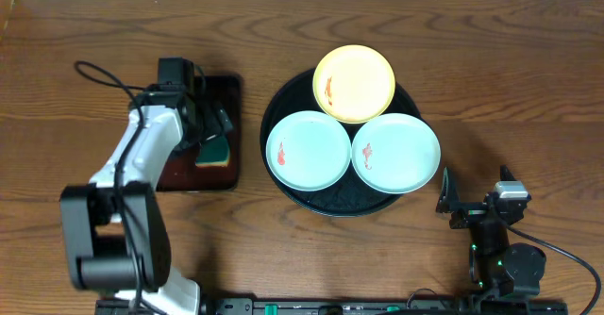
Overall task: Clean dirty plates on tray and stack at the side
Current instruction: 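Lower the left gripper and grasp the green sponge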
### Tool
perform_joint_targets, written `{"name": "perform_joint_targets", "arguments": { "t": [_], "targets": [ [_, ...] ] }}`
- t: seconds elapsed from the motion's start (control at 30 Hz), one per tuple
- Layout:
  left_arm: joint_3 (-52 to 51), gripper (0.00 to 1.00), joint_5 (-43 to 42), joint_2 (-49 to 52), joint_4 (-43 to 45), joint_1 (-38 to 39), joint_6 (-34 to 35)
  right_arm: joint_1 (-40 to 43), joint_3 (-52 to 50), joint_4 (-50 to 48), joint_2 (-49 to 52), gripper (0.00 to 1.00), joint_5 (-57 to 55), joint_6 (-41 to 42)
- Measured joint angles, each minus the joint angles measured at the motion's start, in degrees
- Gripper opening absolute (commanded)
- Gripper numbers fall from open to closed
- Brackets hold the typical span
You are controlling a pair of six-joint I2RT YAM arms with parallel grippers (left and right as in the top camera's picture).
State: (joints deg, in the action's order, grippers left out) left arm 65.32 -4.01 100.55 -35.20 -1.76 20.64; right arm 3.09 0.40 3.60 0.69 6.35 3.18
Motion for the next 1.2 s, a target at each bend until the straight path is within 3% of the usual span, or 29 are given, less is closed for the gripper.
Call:
{"name": "perform_joint_targets", "arguments": {
  "t": [0.3,0.87,1.07,1.2],
  "targets": [
    [0.0,0.93,-4.63,2.99,3.56,0.11,-6.54,0.0,0.0,0.02,0.0,0.99,0.0,0.0],
    [-0.39,0.87,-1.75,6.16,3.76,0.11,-7.43,0.0,0.0,0.02,0.0,0.99,0.0,0.0],
    [-0.44,0.61,-1.38,7.1,3.78,0.13,-7.56,0.0,0.0,0.0,0.0,0.99,0.0,0.0],
    [-0.44,0.52,-1.38,7.1,3.78,0.17,-7.65,0.0,0.0,0.0,0.0,0.99,0.0,0.0]
  ]
}}
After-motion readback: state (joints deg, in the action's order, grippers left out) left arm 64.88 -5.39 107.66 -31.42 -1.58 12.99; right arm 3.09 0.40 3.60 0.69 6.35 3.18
